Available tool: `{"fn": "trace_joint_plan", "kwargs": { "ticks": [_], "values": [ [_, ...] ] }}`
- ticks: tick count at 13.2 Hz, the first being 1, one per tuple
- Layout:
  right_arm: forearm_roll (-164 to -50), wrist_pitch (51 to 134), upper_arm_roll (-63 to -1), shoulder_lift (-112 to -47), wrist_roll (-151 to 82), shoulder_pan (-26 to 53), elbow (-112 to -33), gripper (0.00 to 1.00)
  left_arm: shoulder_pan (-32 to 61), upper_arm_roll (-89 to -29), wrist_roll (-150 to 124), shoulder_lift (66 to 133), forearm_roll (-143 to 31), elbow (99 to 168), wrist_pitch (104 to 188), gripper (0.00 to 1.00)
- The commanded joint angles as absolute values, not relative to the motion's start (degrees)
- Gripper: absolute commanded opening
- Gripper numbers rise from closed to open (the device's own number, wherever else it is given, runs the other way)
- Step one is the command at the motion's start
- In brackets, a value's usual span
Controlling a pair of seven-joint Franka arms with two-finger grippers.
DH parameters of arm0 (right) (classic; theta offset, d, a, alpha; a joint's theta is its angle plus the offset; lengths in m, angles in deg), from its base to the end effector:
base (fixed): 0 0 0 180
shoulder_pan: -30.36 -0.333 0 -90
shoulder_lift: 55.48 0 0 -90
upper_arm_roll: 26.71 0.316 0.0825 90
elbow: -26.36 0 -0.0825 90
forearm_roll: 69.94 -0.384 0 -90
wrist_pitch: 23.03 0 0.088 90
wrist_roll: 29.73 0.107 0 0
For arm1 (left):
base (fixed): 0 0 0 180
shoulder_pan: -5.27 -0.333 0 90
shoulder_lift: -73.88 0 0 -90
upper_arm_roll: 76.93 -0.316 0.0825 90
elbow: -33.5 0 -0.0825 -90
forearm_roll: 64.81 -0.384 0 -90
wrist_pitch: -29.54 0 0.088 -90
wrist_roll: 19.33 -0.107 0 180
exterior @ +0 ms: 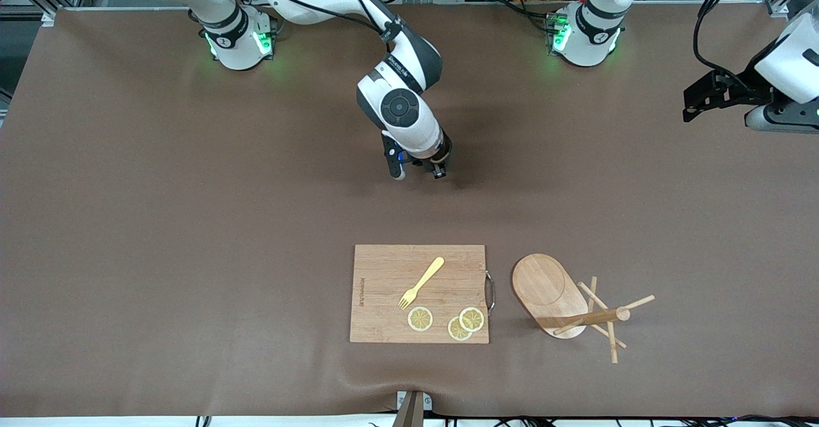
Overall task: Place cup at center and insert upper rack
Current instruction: 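Carry the teal mug with the right gripper toward the table center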
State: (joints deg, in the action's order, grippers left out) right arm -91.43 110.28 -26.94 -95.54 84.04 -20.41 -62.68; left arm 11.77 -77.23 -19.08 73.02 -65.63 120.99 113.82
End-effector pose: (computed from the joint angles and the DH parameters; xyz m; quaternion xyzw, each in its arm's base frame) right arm 0.4478 0.5548 0.2443 -0.7722 0.6190 0.1328 0.0548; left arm 0.5368 -0.0566 0.6446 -0.9984 0.0513 0.0201 0.0082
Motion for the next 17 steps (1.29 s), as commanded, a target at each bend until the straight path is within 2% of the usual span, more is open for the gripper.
{"fn": "trace_joint_plan", "kwargs": {
  "ticks": [1,3,4,5,8,12,14,17],
  "values": [
    [-92.7,110.3,-27.7,-97.0,84.8,-21.1,-61.3,0.06,12.0,-77.2,-18.0,73.5,-65.5,120.1,113.7,1.0],
    [-92.7,110.1,-27.8,-97.1,84.3,-21.1,-61.2,0.55,12.1,-77.1,-18.0,73.5,-65.3,120.1,113.8,1.0],
    [-92.6,110.0,-27.8,-97.1,84.6,-21.1,-61.0,0.94,12.2,-77.0,-17.9,73.7,-64.7,120.1,113.8,1.0],
    [-92.6,109.6,-27.8,-96.9,84.8,-20.8,-60.9,1.0,12.4,-76.4,-16.9,74.1,-64.3,120.0,113.7,1.0],
    [-92.6,104.2,-27.9,-96.2,84.7,-20.0,-58.8,1.0,12.7,-75.8,-12.8,74.8,-64.2,120.1,113.8,1.0],
    [-93.0,90.8,-27.8,-95.7,84.6,-16.1,-51.6,1.0,14.0,-75.7,-10.5,76.2,-63.3,120.0,114.3,1.0],
    [-93.1,86.9,-27.5,-95.1,84.3,-13.9,-49.4,1.0,14.8,-75.3,-6.7,76.3,-63.1,120.1,115.0,1.0],
    [-93.3,82.2,-27.7,-90.3,76.7,-10.2,-49.5,1.0,18.3,-74.3,-1.6,78.2,-63.5,120.1,115.1,1.0]
  ]
}}
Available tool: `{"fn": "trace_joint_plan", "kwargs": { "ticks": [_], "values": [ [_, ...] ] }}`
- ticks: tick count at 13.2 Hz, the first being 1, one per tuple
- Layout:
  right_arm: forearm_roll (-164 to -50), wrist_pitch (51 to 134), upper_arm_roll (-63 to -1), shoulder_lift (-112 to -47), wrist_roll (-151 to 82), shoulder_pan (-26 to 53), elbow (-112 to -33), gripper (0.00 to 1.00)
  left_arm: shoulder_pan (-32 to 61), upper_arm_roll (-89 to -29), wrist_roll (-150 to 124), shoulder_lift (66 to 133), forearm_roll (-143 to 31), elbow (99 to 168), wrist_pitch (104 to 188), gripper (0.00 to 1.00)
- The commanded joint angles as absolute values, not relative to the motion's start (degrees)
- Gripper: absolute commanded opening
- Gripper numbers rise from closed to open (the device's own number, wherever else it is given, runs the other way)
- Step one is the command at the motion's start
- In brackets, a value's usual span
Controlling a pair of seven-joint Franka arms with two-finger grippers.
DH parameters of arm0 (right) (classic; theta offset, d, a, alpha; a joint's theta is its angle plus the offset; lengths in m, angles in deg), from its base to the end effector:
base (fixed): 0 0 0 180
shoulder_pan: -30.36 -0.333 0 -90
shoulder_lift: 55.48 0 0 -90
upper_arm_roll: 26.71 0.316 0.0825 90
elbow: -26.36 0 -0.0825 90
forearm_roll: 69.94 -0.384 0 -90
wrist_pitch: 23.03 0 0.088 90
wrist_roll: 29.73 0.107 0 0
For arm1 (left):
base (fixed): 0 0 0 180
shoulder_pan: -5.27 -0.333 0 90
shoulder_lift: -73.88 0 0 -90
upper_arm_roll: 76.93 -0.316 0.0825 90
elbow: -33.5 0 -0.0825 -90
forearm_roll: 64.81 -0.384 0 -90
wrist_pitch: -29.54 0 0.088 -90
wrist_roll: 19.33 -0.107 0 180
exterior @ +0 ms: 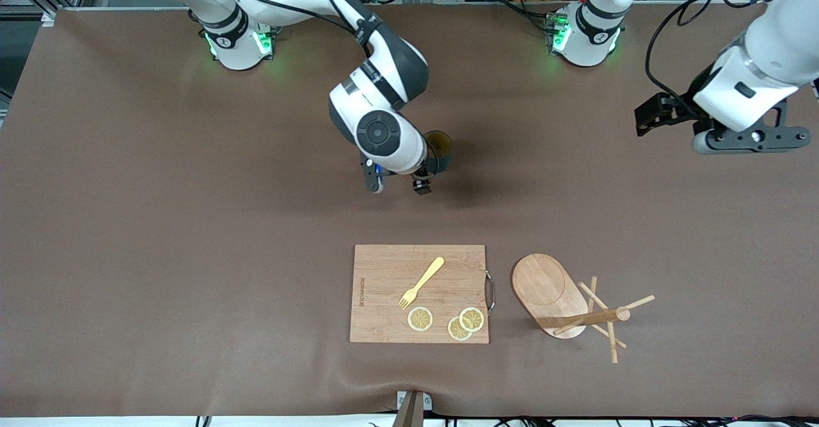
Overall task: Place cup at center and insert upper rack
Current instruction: 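Carry the teal mug with the right gripper toward the table center, then release the mug and withdraw the right gripper while the left gripper approaches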
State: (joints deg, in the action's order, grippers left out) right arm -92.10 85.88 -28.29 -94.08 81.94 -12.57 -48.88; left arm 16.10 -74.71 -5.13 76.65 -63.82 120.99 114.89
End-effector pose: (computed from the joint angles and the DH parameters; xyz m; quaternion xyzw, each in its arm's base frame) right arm 0.5244 0.5040 0.3392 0.7641 -0.6207 -0.1755 0.0011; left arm 0.5458 -0.1280 0.6113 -0.9990 -0.0097 0.0439 0.0008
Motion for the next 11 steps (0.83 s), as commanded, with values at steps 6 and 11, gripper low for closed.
{"fn": "trace_joint_plan", "kwargs": {
  "ticks": [6,11],
  "values": [
    [-91.9,64.3,-28.2,-83.4,48.2,1.5,-49.5,1.0,29.9,-74.2,11.7,81.2,-64.1,120.6,121.3,1.0],
    [-80.1,59.7,-28.2,-80.1,29.2,7.4,-50.2,1.0,43.1,-74.2,29.5,89.3,-70.9,120.3,130.0,1.0]
  ]
}}
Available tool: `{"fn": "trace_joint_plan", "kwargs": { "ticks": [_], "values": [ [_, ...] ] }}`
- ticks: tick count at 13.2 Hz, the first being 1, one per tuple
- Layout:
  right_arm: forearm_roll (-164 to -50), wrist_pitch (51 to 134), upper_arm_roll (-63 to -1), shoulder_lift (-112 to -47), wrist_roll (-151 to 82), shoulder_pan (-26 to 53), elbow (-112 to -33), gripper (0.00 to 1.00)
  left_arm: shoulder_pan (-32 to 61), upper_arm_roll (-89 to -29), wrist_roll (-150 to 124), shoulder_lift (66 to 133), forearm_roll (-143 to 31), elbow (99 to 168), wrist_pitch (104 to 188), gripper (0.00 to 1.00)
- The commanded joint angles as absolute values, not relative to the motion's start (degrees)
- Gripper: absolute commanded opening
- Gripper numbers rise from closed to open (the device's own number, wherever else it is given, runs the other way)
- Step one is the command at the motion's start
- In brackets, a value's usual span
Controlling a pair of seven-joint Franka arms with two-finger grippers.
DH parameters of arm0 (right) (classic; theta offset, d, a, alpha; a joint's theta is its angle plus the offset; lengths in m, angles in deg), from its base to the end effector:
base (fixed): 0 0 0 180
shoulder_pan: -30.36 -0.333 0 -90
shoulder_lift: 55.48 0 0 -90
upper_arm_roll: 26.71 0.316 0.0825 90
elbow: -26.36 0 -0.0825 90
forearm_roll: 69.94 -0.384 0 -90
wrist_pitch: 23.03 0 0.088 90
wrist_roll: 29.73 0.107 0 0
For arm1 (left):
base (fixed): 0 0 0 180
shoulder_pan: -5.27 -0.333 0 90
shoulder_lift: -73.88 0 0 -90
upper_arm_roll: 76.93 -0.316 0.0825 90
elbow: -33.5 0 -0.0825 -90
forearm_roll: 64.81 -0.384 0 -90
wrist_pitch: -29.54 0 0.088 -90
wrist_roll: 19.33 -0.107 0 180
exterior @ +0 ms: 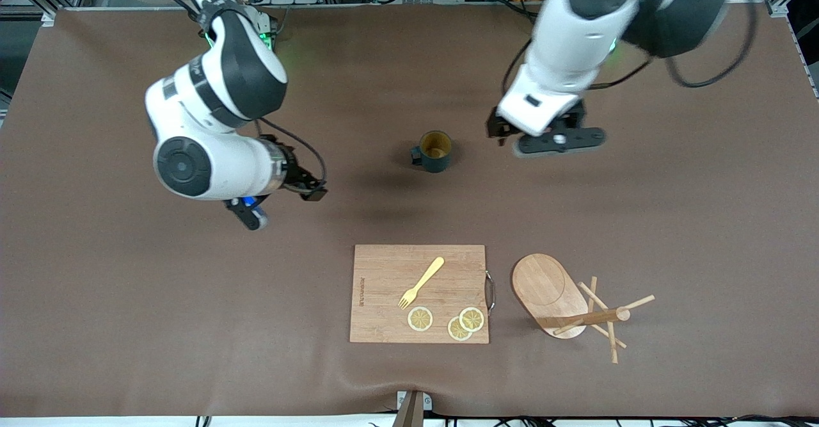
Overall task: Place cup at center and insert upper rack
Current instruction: 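Release the mug and withdraw the right gripper while the left gripper approaches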
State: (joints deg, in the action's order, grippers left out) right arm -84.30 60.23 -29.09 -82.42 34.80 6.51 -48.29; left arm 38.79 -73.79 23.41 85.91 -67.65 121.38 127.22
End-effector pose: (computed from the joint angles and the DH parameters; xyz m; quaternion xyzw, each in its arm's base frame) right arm 0.6016 0.2733 0.4550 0.9106 -0.3641 -0.1942 0.0235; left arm 0.5041 -0.3657 0.5299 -0.9984 -0.0497 0.0028 0.0268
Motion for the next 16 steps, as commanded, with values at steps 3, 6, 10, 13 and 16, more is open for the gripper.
{"fn": "trace_joint_plan", "kwargs": {
  "ticks": [3,6,10,13,16],
  "values": [
    [-77.9,58.5,-28.2,-79.3,15.5,13.6,-50.2,1.0,50.2,-74.3,39.1,95.0,-74.5,119.3,134.4,1.0],
    [-71.8,58.5,-28.2,-77.7,-1.5,18.7,-50.2,1.0,55.8,-74.3,48.2,100.4,-79.5,116.8,136.3,1.0],
    [-70.9,58.8,-28.1,-75.1,-23.3,26.9,-50.2,1.0,63.1,-74.3,60.6,104.4,-84.0,116.7,136.4,1.0],
    [-70.8,59.7,-28.1,-75.2,-31.3,29.4,-50.4,1.0,67.9,-74.3,68.2,108.1,-87.7,116.7,136.8,1.0],
    [-67.8,60.6,-27.8,-74.3,-32.3,28.3,-50.6,1.0,72.2,-74.2,83.4,112.5,-96.2,117.1,137.7,1.0]
  ]
}}
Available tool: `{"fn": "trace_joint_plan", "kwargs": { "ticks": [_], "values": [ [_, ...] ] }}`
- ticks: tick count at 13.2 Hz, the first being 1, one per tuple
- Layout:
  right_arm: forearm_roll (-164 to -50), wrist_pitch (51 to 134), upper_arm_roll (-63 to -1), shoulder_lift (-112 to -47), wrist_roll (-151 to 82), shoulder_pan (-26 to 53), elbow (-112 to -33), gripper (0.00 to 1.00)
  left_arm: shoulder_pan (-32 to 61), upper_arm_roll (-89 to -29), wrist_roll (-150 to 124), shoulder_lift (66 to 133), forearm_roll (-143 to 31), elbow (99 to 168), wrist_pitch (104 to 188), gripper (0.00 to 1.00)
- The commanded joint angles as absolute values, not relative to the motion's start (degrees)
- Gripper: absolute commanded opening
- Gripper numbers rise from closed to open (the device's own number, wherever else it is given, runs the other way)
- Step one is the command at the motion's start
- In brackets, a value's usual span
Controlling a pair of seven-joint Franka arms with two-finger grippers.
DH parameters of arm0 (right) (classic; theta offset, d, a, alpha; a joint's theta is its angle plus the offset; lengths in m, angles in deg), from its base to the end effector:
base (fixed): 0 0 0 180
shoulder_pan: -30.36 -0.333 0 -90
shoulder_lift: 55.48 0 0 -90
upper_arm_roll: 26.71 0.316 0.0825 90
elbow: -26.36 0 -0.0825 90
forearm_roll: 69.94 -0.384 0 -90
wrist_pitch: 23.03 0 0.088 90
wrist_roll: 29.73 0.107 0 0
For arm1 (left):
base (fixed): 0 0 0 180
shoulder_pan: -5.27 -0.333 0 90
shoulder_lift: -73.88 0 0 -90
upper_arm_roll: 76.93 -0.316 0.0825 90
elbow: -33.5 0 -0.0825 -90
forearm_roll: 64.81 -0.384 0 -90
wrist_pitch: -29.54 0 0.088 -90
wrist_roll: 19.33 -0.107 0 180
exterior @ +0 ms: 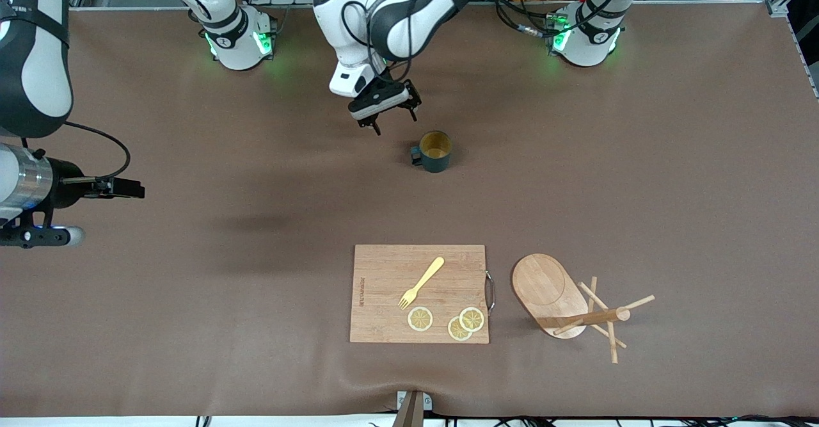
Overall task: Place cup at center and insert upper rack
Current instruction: 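Release the mug and withdraw the right gripper while the left gripper approaches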
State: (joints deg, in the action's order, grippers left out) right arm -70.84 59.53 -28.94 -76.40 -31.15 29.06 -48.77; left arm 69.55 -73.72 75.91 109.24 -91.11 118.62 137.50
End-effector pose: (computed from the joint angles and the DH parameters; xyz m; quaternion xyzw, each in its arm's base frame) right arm 0.6410 -0.0044 0.5158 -0.9931 -0.0048 0.1173 0.0032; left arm 0.3001 -0.6217 0.3019 -0.9649 -0.1457 -0.1733 0.1328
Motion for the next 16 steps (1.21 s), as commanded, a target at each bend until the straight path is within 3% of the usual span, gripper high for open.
{"fn": "trace_joint_plan", "kwargs": {
  "ticks": [1,7,16],
  "values": [
    [-67.6,60.7,-27.8,-74.0,-32.3,27.7,-51.1,1.0,73.4,-74.2,87.3,114.1,-99.0,117.3,137.7,1.0],
    [-67.0,73.1,-28.1,-65.2,-34.5,29.3,-65.9,1.0,76.8,-74.1,97.8,119.9,-110.6,118.4,137.7,1.0],
    [-67.8,72.2,-28.0,-54.1,-33.7,31.2,-69.3,1.0,77.0,-74.6,99.0,124.1,-121.3,118.0,137.7,1.0]
  ]
}}
